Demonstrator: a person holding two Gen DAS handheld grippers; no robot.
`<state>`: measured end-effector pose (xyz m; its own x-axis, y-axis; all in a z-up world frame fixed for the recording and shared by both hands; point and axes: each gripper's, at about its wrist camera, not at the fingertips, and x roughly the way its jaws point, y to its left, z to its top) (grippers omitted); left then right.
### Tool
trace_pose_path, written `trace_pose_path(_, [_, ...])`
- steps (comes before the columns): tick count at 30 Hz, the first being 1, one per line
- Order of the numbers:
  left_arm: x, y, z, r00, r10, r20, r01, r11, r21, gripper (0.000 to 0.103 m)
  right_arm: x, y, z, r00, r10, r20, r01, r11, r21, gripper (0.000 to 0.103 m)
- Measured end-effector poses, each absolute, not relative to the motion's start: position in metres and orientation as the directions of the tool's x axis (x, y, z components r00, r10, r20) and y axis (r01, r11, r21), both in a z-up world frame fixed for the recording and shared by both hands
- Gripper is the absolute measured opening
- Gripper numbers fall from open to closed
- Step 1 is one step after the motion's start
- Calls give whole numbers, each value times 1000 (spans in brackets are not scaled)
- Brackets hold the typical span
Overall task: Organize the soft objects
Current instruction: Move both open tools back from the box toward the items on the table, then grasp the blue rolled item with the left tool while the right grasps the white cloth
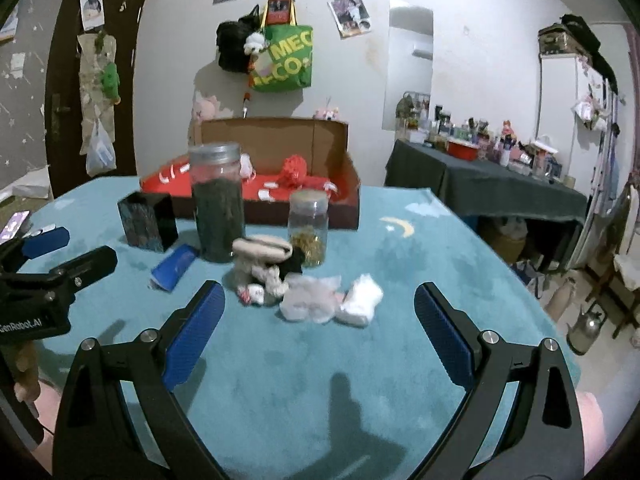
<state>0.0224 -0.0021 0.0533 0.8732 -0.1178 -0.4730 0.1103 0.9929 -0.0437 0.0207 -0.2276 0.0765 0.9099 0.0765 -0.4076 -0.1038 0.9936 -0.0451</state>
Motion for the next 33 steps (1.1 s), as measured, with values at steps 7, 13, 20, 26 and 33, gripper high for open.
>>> trace_pose_path(7, [33,-2,46,849,-112,-516,107,993,-40,103,30,-230,59,884,75,-461,-99,995,-29,97])
trace_pose_path(13, [50,-5,43,806,-116,-581,110,993,-45,103,39,-234,53,868,74,-491,-97,995,-21,97])
trace_pose_path(20, [75,-13,45,770,-97,-630,94,995,-38,103,66,-253,54,832,75,-549,-86,996,6,97])
trace_pose_path(26, [100,-15,46,723,-104,-683,105,994,-41,89,99,-279,52,774,96,-626,-65,995,73,97])
trace_pose_path(33, [121,-19,30,644,-143,-751,159,986,-51,47,126,-295,41,698,159,-698,-60,984,165,70])
